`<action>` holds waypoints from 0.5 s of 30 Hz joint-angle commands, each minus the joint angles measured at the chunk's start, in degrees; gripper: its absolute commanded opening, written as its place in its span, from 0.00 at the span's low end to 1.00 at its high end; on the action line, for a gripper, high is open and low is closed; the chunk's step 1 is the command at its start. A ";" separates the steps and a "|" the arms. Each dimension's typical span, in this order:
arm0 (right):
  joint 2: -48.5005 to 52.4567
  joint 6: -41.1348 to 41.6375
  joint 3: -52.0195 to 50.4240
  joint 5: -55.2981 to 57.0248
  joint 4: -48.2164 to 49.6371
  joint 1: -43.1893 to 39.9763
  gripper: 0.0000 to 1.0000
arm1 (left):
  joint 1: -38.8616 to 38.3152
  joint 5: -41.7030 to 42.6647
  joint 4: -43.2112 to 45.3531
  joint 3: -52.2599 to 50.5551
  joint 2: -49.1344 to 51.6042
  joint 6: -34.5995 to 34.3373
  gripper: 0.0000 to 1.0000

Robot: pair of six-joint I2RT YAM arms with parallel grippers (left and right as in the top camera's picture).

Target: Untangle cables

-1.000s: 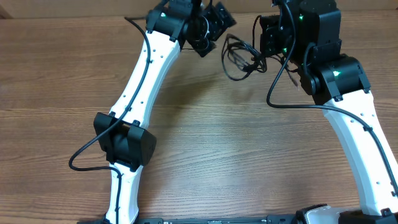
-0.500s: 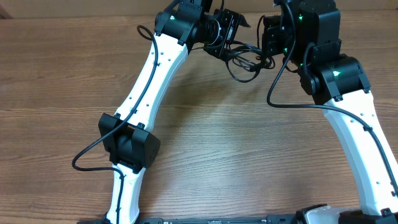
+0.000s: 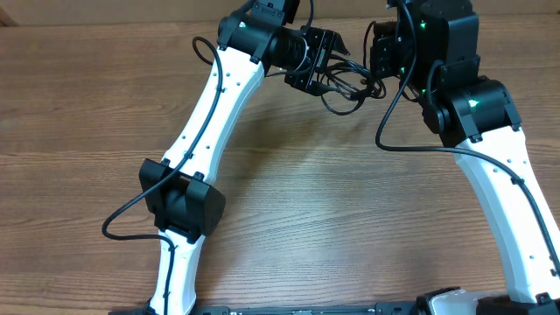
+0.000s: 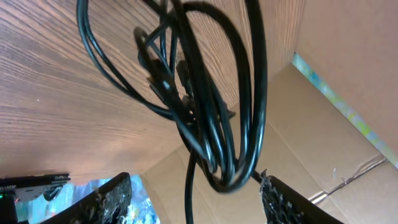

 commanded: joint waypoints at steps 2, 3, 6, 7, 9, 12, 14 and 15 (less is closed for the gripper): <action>-1.73 0.42 0.94 0.50 0.28 0.22 0.04 | -0.74 -3.72 -0.13 0.22 1.73 -2.56 0.68; -1.77 0.42 0.94 0.50 0.15 0.22 0.04 | -0.74 -4.24 0.11 0.22 1.79 -2.95 0.69; -1.79 0.39 0.94 0.50 -0.22 0.22 0.04 | -0.74 -4.46 1.25 0.22 2.29 -3.37 0.69; -1.79 0.42 0.94 0.50 -0.22 0.22 0.04 | -0.74 -4.68 1.42 0.22 2.40 -3.69 0.69; -1.79 0.42 0.94 0.50 -0.15 0.24 0.04 | -0.79 -5.31 1.42 0.22 3.04 -4.26 0.70; -1.84 0.42 0.94 0.50 -0.20 0.22 0.04 | -1.16 -4.15 1.97 0.22 4.33 -4.83 0.75; -1.84 0.42 0.94 0.50 -0.31 0.22 0.04 | -1.64 -2.86 3.15 0.22 5.40 -4.83 0.76; -1.84 0.42 0.94 0.50 -0.37 0.22 0.04 | -1.92 -2.49 3.87 0.22 6.25 -4.94 0.77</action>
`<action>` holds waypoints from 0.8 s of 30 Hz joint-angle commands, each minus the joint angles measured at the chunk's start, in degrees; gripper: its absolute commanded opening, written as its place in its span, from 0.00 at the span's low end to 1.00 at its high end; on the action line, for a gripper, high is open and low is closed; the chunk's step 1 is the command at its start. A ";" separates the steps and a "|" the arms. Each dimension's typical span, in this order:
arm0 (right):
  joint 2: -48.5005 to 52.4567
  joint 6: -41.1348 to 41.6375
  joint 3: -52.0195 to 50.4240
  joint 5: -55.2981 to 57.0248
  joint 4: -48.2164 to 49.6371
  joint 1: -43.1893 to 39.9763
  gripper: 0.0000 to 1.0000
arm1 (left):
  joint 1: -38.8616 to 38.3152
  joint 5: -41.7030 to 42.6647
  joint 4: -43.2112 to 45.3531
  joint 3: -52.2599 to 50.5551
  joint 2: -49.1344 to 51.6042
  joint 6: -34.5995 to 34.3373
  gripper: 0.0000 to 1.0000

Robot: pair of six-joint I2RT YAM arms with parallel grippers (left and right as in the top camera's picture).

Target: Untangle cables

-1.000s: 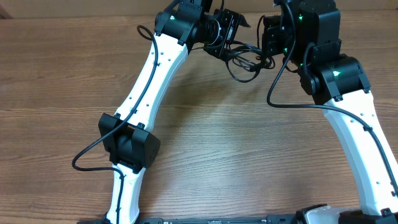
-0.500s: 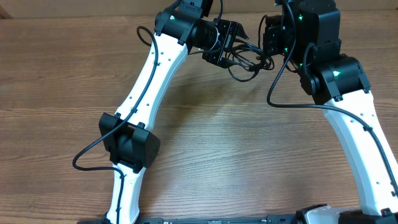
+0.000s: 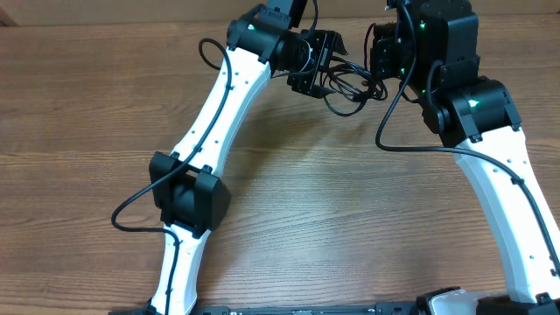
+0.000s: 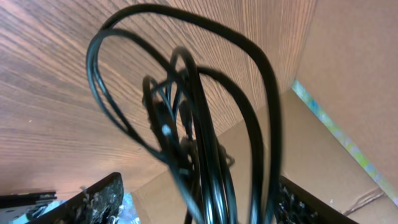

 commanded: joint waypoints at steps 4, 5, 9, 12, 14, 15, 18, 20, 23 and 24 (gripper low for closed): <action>-1.88 0.33 0.94 0.52 -0.07 0.22 0.04 | -2.45 1.95 5.40 0.22 4.33 -0.39 0.04; -1.92 0.33 0.94 0.55 -0.28 0.22 0.04 | -2.49 2.49 6.88 0.22 4.44 0.87 0.04; -2.40 0.33 0.94 0.55 -1.29 0.07 0.04 | -2.08 1.38 9.99 0.24 4.28 9.09 0.04; -3.78 0.39 0.96 0.55 -0.70 -1.36 0.04 | -0.33 -4.55 1.99 0.24 3.67 13.31 0.05; -6.34 1.25 1.42 0.57 0.48 -3.19 0.04 | 1.14 -11.63 -5.03 0.24 3.43 16.92 0.05; -7.78 1.84 1.55 0.52 1.60 -4.04 0.04 | 1.77 -14.45 -7.65 0.24 3.43 18.60 0.04; -11.85 2.54 1.55 0.52 5.29 -5.62 0.04 | 3.41 -22.05 -13.68 0.24 3.43 22.62 0.04; -13.90 2.49 1.55 0.55 6.34 -6.21 0.04 | 4.17 -26.25 -16.50 0.24 3.41 24.28 0.05; -15.58 2.54 1.53 0.55 5.75 -6.99 0.04 | 5.22 -29.86 -18.60 0.24 3.39 26.01 0.04; -15.69 2.49 1.53 0.55 4.57 -7.48 0.04 | 5.99 -30.27 -19.54 0.24 3.17 26.36 0.05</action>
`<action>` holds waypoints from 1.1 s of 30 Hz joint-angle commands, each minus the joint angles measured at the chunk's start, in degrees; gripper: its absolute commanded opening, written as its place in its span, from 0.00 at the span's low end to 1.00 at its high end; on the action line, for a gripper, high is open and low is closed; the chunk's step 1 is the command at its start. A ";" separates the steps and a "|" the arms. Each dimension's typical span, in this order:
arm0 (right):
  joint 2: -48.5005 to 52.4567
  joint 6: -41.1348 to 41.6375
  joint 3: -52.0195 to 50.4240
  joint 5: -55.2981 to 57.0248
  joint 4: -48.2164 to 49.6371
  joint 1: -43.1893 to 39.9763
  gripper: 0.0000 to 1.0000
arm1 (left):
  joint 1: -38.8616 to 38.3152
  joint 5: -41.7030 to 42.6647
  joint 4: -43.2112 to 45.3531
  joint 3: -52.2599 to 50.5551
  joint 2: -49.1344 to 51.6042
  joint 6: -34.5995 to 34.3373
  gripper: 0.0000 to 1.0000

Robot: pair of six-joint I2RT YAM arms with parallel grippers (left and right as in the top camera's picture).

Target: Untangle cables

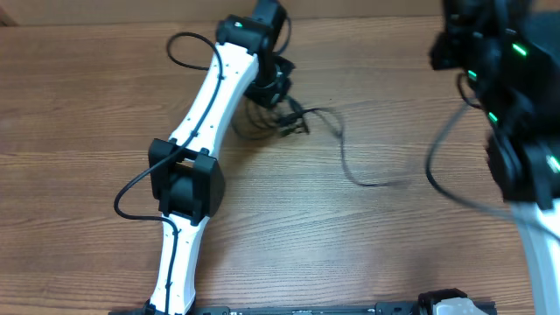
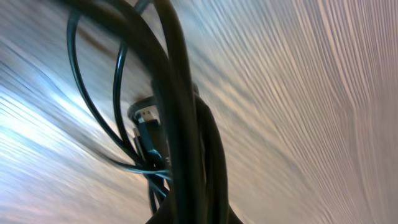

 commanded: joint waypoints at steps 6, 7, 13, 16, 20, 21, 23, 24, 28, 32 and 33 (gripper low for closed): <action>3.06 1.64 1.07 0.00 -9.38 -1.51 0.04 | 3.02 -3.85 -0.90 0.39 -4.85 6.32 0.05; 3.80 1.90 1.07 -0.39 -10.10 -1.53 0.04 | 3.15 -3.87 -0.66 0.39 -5.90 6.82 0.04; 8.59 1.88 1.07 -7.39 -11.65 -1.46 0.04 | 3.32 -3.85 1.60 0.39 -11.80 9.88 0.04; 10.49 1.88 1.07 -8.85 -12.00 -1.46 0.09 | 3.50 -1.77 3.72 0.39 -14.58 13.68 0.18; 12.07 1.90 1.07 -11.23 -13.20 -1.46 1.00 | 3.58 3.87 9.16 0.39 -17.64 22.73 1.00; 12.46 1.88 1.07 -12.00 -13.57 -1.46 1.00 | 3.58 5.70 11.54 0.39 -18.43 27.91 1.00; 13.03 1.86 1.07 -12.22 -14.29 -1.46 1.00 | 3.41 10.78 15.56 0.39 -19.85 41.16 1.00; 13.27 1.86 1.05 -12.20 -14.69 -1.46 1.00 | 3.28 13.20 16.26 0.39 -20.55 47.63 1.00; 14.12 1.62 0.96 -12.98 -15.93 -1.40 1.00 | 3.13 7.04 12.44 0.39 -23.45 57.96 1.00; 16.44 1.20 -0.15 -17.90 -16.46 -1.18 1.00 | 3.21 -7.19 9.22 0.39 -26.80 57.75 0.96; 17.49 1.18 -0.74 -19.54 -15.96 -0.90 1.00 | 3.21 -9.77 8.90 0.39 -27.76 57.77 0.99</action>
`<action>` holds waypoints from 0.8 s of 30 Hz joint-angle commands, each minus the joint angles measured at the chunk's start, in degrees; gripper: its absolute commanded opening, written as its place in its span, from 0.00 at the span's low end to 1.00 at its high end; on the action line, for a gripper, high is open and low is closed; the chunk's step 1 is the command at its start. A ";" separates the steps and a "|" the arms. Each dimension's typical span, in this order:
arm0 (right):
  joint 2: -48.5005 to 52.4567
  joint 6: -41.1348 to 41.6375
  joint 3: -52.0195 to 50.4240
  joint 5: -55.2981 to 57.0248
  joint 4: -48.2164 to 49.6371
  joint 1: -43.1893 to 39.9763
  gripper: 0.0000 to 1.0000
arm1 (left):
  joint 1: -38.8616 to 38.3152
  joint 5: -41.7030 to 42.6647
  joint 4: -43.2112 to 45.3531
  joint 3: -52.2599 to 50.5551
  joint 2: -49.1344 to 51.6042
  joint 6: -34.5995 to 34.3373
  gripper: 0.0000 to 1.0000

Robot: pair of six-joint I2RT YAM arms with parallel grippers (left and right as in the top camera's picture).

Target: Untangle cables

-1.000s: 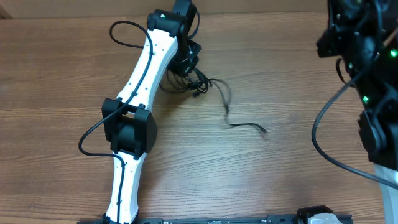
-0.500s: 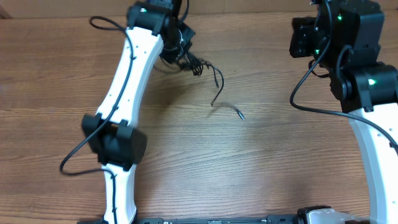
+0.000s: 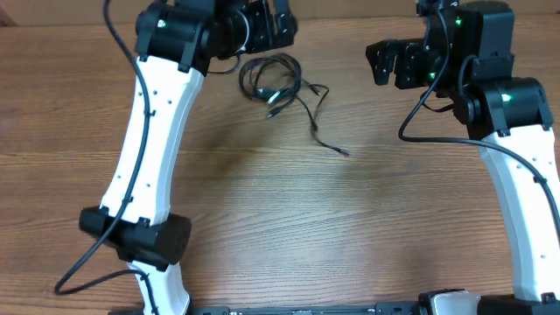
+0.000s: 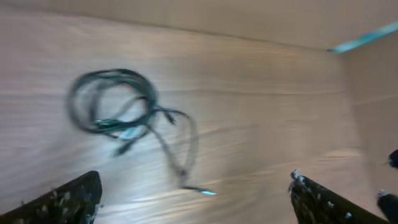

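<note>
A black cable bundle (image 3: 271, 80) lies loose on the wooden table (image 3: 289, 210), coiled at the back with one strand trailing to a plug end (image 3: 343, 152). The left wrist view shows the same cable bundle (image 4: 115, 109), blurred, with its tip (image 4: 202, 191) between the spread fingers. My left gripper (image 3: 276, 22) hangs open above and behind the coil, with nothing in it. Off to the right, my right gripper (image 3: 385, 63) is held above the table, away from the cables; its fingers look parted with nothing between them.
A cardboard wall (image 4: 249, 18) stands along the table's back edge. My left arm (image 3: 149, 149) stretches up the table's left side and my right arm (image 3: 516, 175) up the right side.
My left gripper, then low in the bundle, has opened and now sits higher, behind the coil. The cables lie flat on the table. The right arm stands nearer the middle.
At first both grippers held the tangle up between them at the back of the table. Then the right arm was far right and the bundle low under the left gripper, one strand trailing out. Now both grippers are clear of the cables.
</note>
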 commanded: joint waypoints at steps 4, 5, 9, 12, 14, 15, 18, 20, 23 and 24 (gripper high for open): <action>7.32 -4.24 -4.76 -10.29 6.21 2.99 1.00 | 0.00 -21.16 -2.10 0.55 -8.85 6.08 1.00; 8.96 -4.74 -4.96 -10.23 8.00 3.82 1.00 | 0.00 -23.02 -2.58 0.55 -9.90 5.86 1.00; 16.87 -4.81 -4.96 -10.01 20.94 8.13 1.00 | 0.00 -28.37 -6.78 0.55 -14.67 2.01 1.00; 21.16 -4.76 -4.96 -7.98 30.67 10.38 1.00 | 0.00 -28.52 -9.68 0.55 -16.79 1.99 1.00; 24.06 -4.74 -4.96 -5.97 36.81 11.74 1.00 | 0.00 -28.44 -11.98 0.55 -17.77 1.97 1.00; 25.75 -4.74 -4.96 -5.29 39.87 12.37 1.00 | 0.00 -28.33 -12.92 0.55 -18.05 1.99 1.00; 30.32 -4.74 -4.96 -2.58 47.43 13.86 1.00 | -0.09 -27.36 -15.98 0.55 -18.27 1.99 1.00; 33.83 -4.70 -4.96 0.22 51.98 14.56 1.00 | -0.09 -26.80 -17.73 0.55 -18.27 1.97 1.00; 38.25 -2.71 -4.96 3.08 56.26 14.80 1.00 | -0.09 -26.82 -19.85 0.55 -18.27 1.99 1.00; 39.71 -1.66 -4.94 3.61 57.31 14.80 1.00 | -0.09 -26.82 -20.48 0.55 -18.27 1.97 1.00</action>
